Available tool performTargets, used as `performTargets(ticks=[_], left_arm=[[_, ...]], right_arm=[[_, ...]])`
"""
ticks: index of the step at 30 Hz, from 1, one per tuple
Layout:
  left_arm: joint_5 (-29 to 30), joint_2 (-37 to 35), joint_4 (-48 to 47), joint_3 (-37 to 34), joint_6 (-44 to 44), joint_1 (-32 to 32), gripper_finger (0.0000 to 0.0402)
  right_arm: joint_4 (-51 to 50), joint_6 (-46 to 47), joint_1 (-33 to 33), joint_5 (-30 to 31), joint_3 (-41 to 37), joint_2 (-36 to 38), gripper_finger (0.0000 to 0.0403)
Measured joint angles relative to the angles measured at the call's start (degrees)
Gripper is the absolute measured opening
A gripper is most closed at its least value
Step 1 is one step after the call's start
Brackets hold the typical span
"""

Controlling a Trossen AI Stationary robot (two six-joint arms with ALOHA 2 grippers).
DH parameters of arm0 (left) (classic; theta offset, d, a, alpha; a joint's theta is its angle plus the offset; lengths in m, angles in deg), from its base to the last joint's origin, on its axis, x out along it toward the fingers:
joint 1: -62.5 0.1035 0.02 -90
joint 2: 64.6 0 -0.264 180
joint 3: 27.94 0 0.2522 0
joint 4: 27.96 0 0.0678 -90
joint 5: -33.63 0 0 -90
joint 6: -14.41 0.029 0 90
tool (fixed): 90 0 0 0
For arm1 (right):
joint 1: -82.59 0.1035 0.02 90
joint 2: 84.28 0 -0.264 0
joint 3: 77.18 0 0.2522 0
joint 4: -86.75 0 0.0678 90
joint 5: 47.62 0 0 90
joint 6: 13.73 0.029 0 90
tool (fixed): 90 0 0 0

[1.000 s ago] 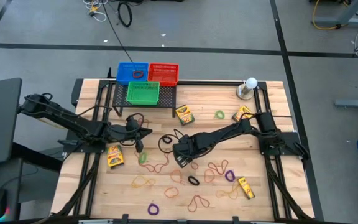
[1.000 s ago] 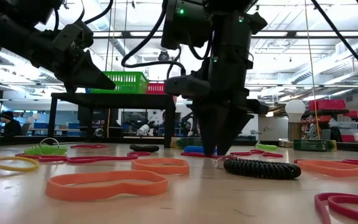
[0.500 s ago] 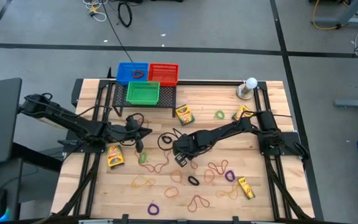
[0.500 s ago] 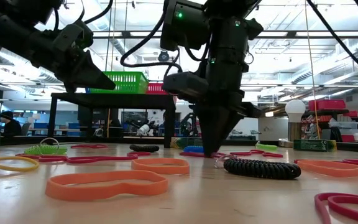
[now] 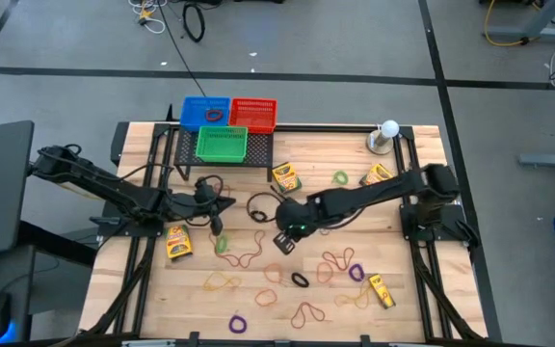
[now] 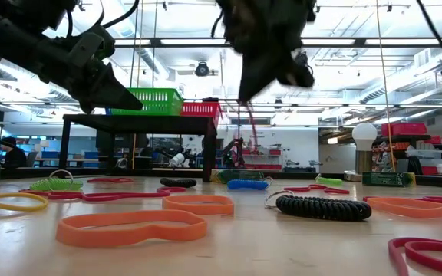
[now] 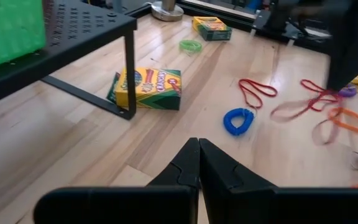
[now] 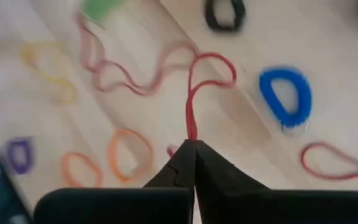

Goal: Pick & Place Office Desk Supplies
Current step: Put the red rubber band into the red bin

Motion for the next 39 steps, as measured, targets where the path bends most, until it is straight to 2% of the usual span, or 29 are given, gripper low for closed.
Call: performTargets(ticks=[3, 7, 11, 16, 22, 29, 33, 39], left_arm=[[0.7, 0.0, 0.0, 0.0, -2.4, 0.3, 0.0007], [0.7, 0.0, -0.1, 0.1, -10.7, 1.3, 0.001], [2.1, 0.3, 0.0, 0.1, -9.2, 1.4, 0.001], [3.7, 0.3, 0.4, 0.1, -8.2, 1.5, 0.0009], [3.7, 0.4, 0.4, 0.1, -9.3, 1.4, 0.0009], [3.7, 0.4, 0.4, 0.1, -9.7, 1.4, 0.0009], [3.7, 0.4, 0.4, 0.1, -9.9, 1.4, 0.0009], [3.7, 0.4, 0.4, 0.1, -9.9, 1.4, 0.0009]], right_arm=[[0.5, -2.0, -1.3, 2.3, 0.0, 5.0, 0.0003], [3.9, -5.6, -3.8, 7.3, 0.1, 11.2, 0.0002], [10.3, -12.5, -8.1, 11.0, 0.1, 14.5, 0.0002], [22.1, -23.4, -16.0, 10.7, 0.1, 15.0, 0.0001], [31.6, -32.8, -26.6, 6.4, 0.1, 14.3, 0.0001], [33.1, -39.9, -35.6, 0.6, 2.5, 9.9, 0.0], [31.0, -44.3, -37.0, -1.4, 9.3, 4.1, 0.0], [22.0, -51.7, -38.6, -2.0, 22.8, -6.6, 0.0]])
